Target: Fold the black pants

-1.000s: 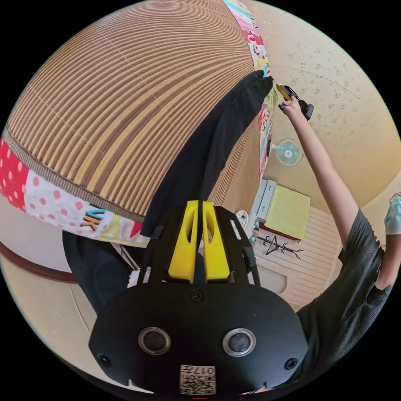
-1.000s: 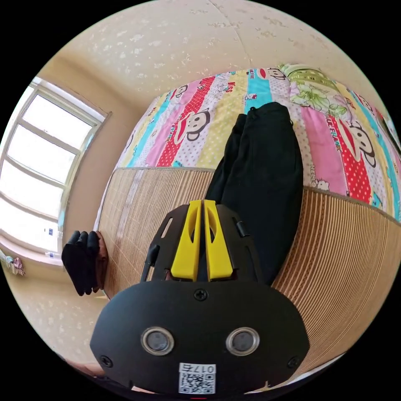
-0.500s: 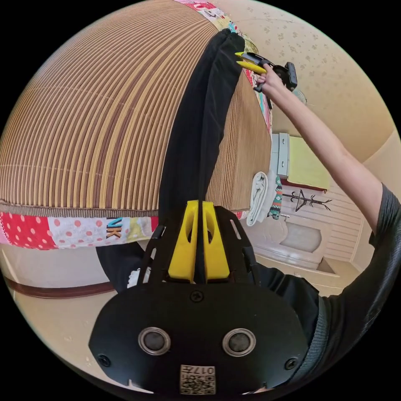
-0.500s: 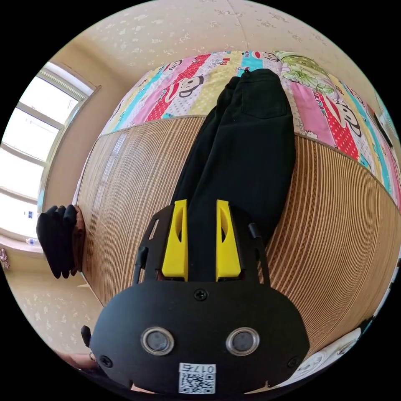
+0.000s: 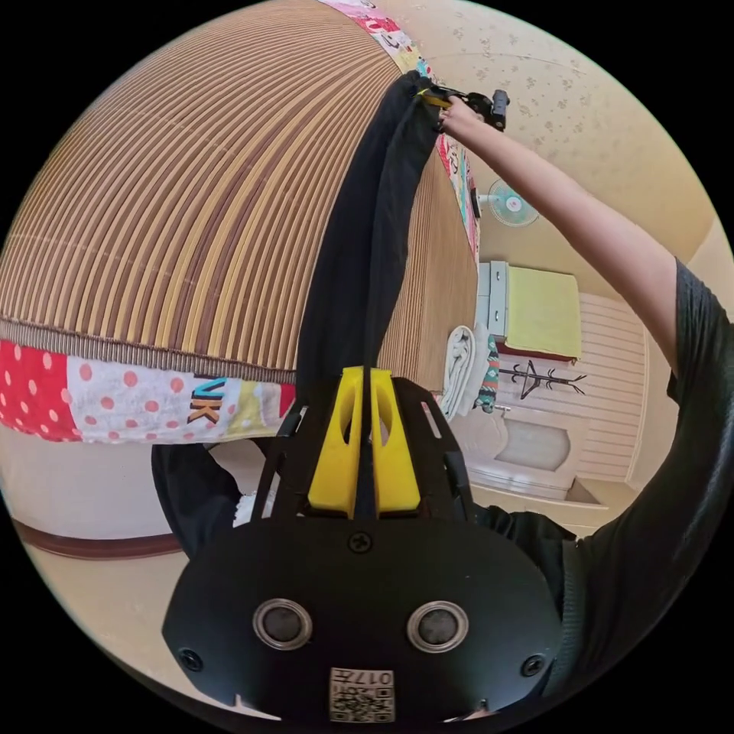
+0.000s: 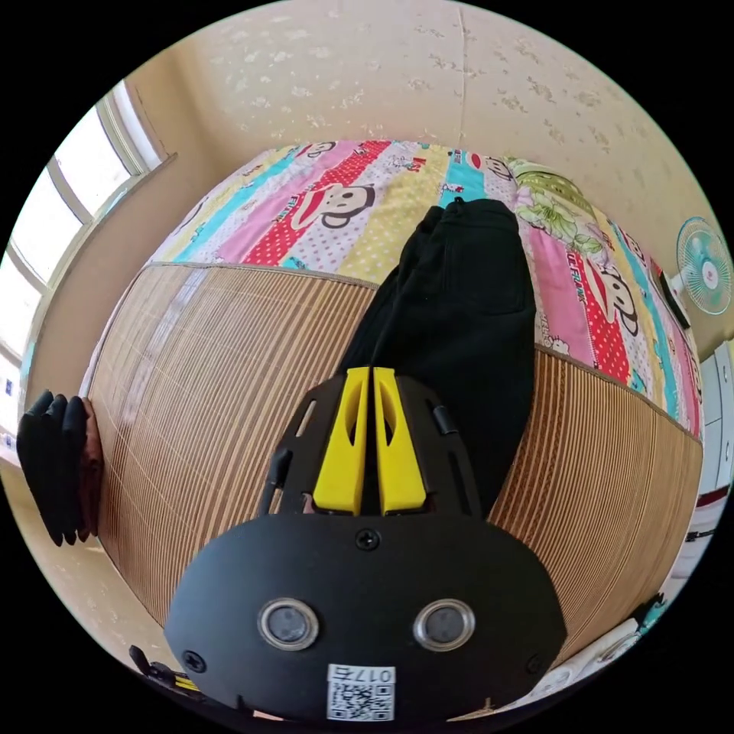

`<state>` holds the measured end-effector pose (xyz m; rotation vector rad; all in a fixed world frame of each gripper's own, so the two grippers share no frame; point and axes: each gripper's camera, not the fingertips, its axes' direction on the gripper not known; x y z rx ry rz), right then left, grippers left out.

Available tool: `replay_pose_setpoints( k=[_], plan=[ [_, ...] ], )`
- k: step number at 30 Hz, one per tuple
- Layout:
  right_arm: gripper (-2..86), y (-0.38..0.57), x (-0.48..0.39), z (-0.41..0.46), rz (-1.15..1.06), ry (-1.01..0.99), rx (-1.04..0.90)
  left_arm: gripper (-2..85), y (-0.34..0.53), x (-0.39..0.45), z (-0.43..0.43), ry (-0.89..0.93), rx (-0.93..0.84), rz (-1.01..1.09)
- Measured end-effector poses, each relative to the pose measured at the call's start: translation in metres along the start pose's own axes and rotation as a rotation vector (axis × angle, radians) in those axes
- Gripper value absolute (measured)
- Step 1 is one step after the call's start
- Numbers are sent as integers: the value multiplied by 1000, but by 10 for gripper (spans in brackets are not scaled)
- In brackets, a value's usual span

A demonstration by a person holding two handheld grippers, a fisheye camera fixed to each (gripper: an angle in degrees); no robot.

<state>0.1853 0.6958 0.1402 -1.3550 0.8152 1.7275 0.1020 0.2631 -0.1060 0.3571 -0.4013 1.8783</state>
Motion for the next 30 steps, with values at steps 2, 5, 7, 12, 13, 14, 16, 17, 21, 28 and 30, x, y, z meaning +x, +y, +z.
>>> replay_pose_setpoints(
  k=[2,5,7,12,13,14,16,17,21,28,30],
  plan=[
    [22,-7,-2,4,-19,-90,-23,-9,2,2,-5,3,-3,-3],
    [30,-14,-5,22,-33,-152,-95,-9,2,3,-11,-48,-19,3],
    [47,-8,-1,28,8,-144,-142,-9,-2,-2,-9,-81,-53,-16],
    [78,84,9,-20,-77,-313,-131,-9,-17,-9,-9,-85,-106,-16],
    [82,123,11,-34,-107,-332,-167,-8,-19,-9,-8,-85,-115,-13],
    [86,167,13,-49,-128,-343,-211,-8,-23,-7,-6,-85,-137,-9],
    [89,236,17,-66,-122,-372,-289,-7,-27,-6,-5,-97,-167,-12],
    [91,280,20,-73,-84,-415,-349,-7,-31,-4,-4,-103,-179,-12],
    [93,398,21,-95,132,-537,-393,-6,-42,4,1,-122,-222,-2],
    [90,466,6,-122,396,-668,-324,-5,-60,10,17,-187,-294,24],
    [86,464,2,-127,378,-667,-345,-6,-65,10,24,-202,-315,32]
  ],
)
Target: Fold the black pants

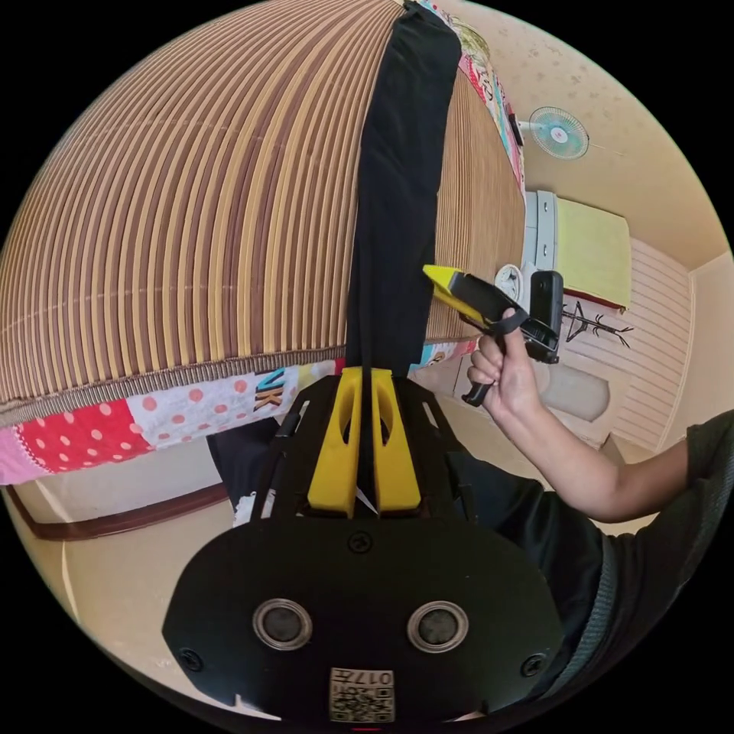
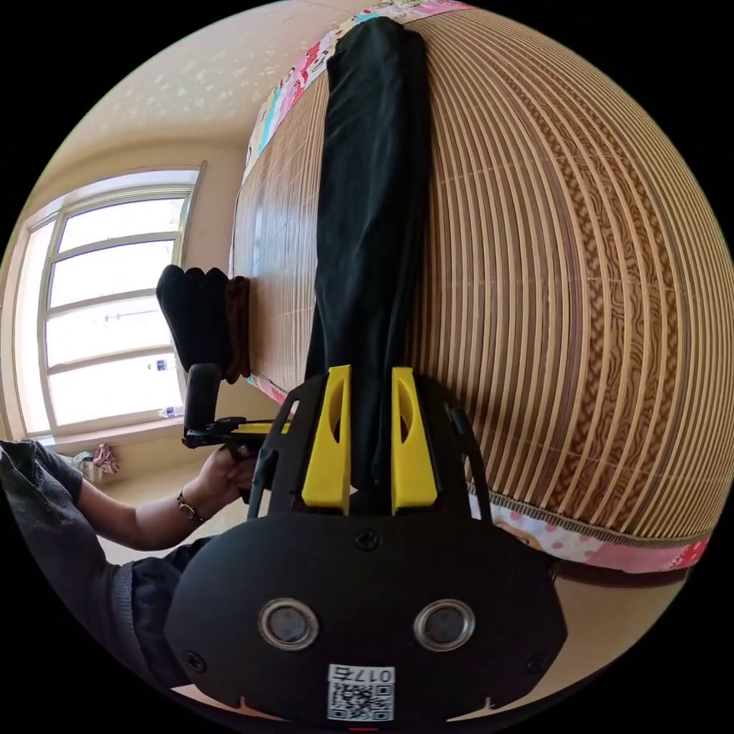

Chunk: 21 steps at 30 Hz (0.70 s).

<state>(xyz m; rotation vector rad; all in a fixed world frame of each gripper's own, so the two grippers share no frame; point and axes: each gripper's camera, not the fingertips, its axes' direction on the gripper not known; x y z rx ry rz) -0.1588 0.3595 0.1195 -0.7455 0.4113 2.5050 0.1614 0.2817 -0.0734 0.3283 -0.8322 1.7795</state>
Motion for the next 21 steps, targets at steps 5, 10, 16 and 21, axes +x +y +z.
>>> replay_pose_setpoints(
  k=[5,10,16,21],
  plan=[
    [90,17,-49,-37,-58,254,34,-7,-15,10,6,-47,-45,17],
    [90,16,-53,-25,-72,158,-45,-7,-25,14,16,-72,-64,14],
    [40,14,-40,-21,19,59,-41,-6,-40,11,31,-102,-95,15],
    [26,34,-48,-68,35,-71,52,-5,-38,14,28,3,-67,110]
  ],
)
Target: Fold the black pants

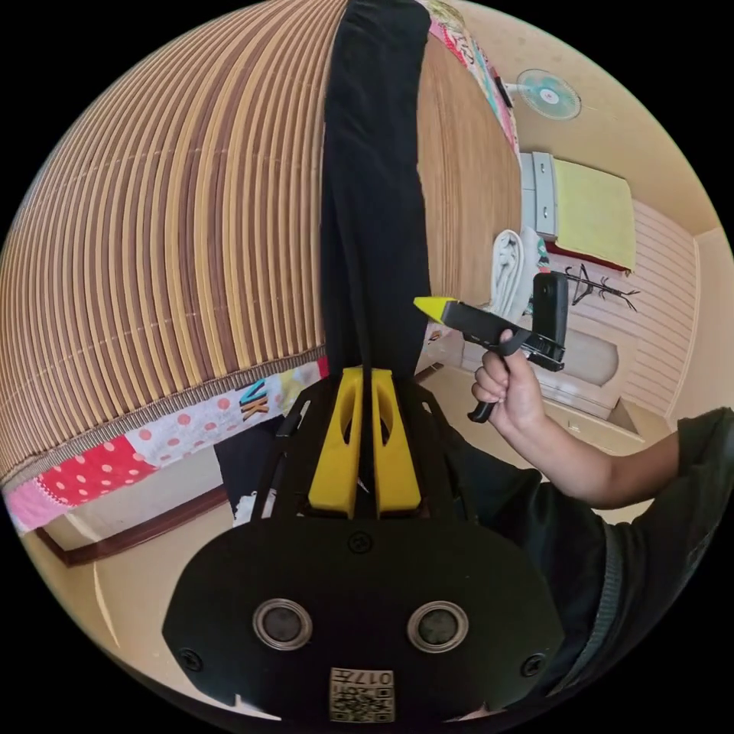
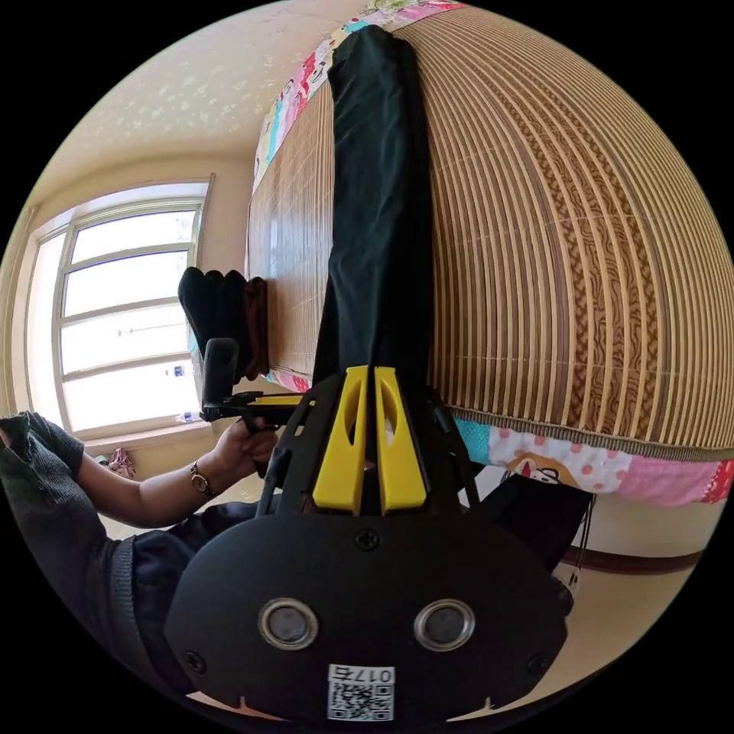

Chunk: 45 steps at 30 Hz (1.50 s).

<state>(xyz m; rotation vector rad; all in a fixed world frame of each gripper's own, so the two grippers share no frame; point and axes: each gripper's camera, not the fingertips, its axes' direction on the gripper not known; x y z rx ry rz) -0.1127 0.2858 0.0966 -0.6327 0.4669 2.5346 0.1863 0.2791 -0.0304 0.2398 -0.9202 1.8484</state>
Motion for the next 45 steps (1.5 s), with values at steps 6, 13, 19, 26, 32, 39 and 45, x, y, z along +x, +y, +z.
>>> replay_pose_setpoints(
  k=[6,13,19,26,32,39,45],
  plan=[
    [33,1,5,10,22,95,-79,20,14,-22,17,49,61,-69],
    [94,-58,22,-66,30,-26,105,87,-32,-42,-42,71,275,-43],
    [138,-187,68,-104,14,-240,150,134,-190,-72,-78,135,328,28],
    [125,-307,45,-98,-72,-284,110,111,-348,-68,-105,147,333,81],
    [44,-313,19,-93,-104,-280,86,38,-392,-62,-88,135,276,20],
    [28,-213,-57,-161,-346,-647,120,15,-297,6,-141,441,425,305],
    [26,-76,-195,-230,-575,-699,71,11,-139,148,-195,363,475,551]
  ],
)
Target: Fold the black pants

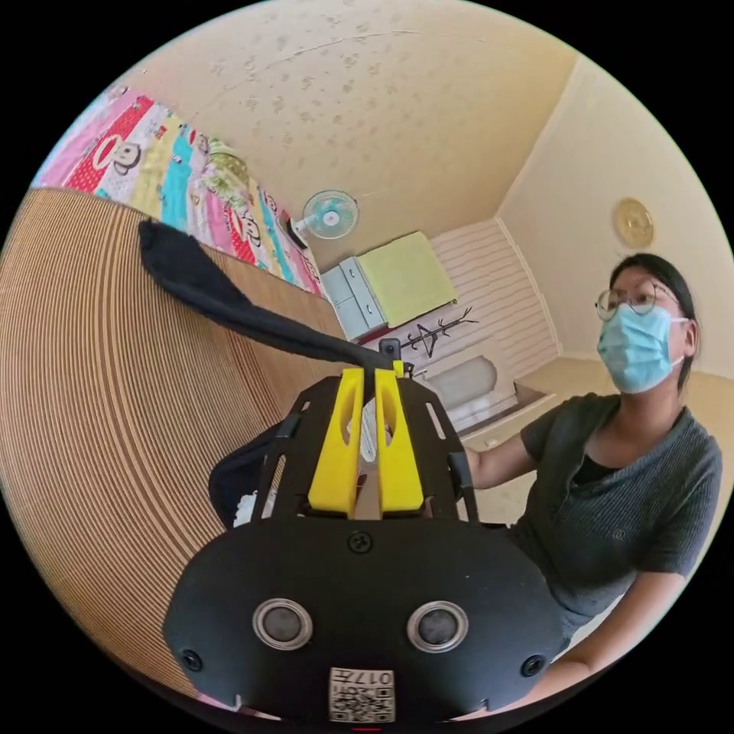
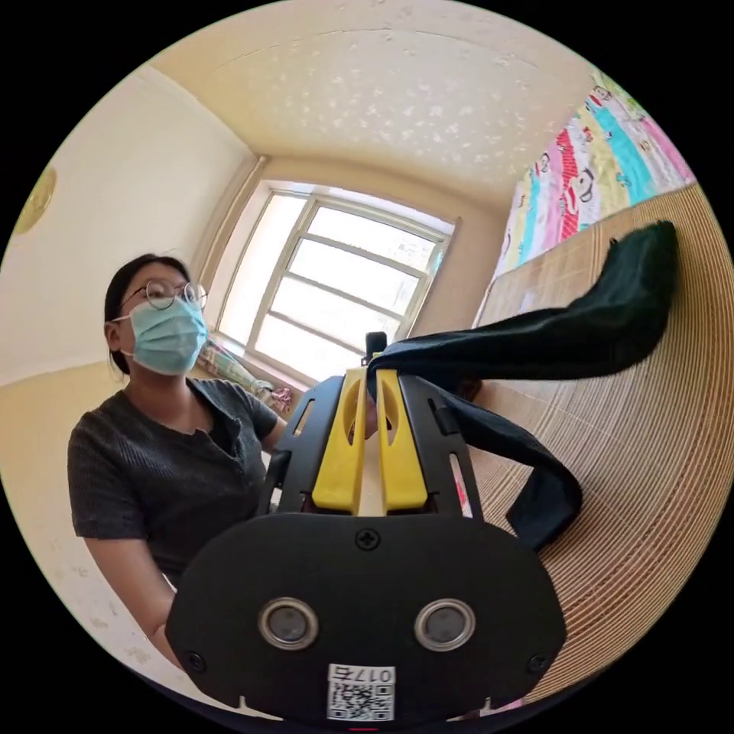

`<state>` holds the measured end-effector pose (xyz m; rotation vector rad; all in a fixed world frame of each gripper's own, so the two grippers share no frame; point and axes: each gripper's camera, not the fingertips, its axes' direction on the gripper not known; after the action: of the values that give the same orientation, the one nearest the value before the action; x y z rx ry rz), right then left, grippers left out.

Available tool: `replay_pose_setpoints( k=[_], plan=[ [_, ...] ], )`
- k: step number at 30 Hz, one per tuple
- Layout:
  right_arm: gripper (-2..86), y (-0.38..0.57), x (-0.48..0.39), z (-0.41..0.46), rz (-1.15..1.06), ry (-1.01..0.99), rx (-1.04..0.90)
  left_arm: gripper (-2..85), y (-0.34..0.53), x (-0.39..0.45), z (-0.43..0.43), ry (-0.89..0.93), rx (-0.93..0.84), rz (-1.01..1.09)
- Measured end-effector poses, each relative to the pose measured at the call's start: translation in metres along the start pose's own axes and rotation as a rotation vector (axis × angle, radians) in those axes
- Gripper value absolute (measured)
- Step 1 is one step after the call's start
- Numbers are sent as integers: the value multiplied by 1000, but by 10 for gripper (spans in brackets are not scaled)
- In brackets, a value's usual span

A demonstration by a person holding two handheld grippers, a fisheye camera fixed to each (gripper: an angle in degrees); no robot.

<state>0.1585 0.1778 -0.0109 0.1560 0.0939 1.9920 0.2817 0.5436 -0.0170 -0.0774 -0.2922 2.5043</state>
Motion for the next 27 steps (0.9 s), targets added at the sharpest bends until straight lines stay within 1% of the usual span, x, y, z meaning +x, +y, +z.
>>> replay_pose_setpoints(
  k=[1,2,3,4,5,8,9,11,13,15,16,18,20,21,23,25,27],
  plan=[
    [25,2,-41,10,-44,8,-18,10,2,22,-3,0,6,21],
    [25,3,-83,19,-95,30,-31,10,5,64,-9,-3,19,55],
    [25,2,-102,23,-120,44,-34,10,6,106,-15,-8,34,92],
    [24,-1,-140,31,-175,73,-45,9,5,126,-17,-15,41,111],
    [24,-6,-176,38,-239,93,-57,9,1,165,-21,-31,55,151],
    [22,-27,-239,54,-331,158,-57,9,-22,242,-31,-23,86,247],
    [21,-33,-246,57,-328,185,-57,9,-35,263,-33,-42,99,252],
    [19,-53,-252,67,-313,292,-66,9,-57,278,-33,-97,108,220],
    [19,-65,-238,71,-319,325,-59,9,-81,274,-28,-132,93,179],
    [18,-80,-203,69,-278,309,-49,10,-109,248,-21,-120,98,132],
    [18,-89,-171,68,-221,302,-41,10,-117,238,-18,-116,94,131],
    [19,-101,-121,68,-147,326,-36,11,-145,185,-3,-133,70,33],
    [20,-113,-58,73,-64,413,-50,12,-160,142,10,-168,55,-30],
    [20,-115,-44,76,-56,441,-61,13,-168,116,19,-199,42,-49],
    [21,-113,9,90,-27,536,-121,15,-172,77,33,-245,18,-83],
    [22,-97,49,102,54,551,-170,18,-168,43,47,-286,-19,-115],
    [23,-64,80,118,99,555,-220,24,-141,1,66,-348,-98,-181]
  ],
)
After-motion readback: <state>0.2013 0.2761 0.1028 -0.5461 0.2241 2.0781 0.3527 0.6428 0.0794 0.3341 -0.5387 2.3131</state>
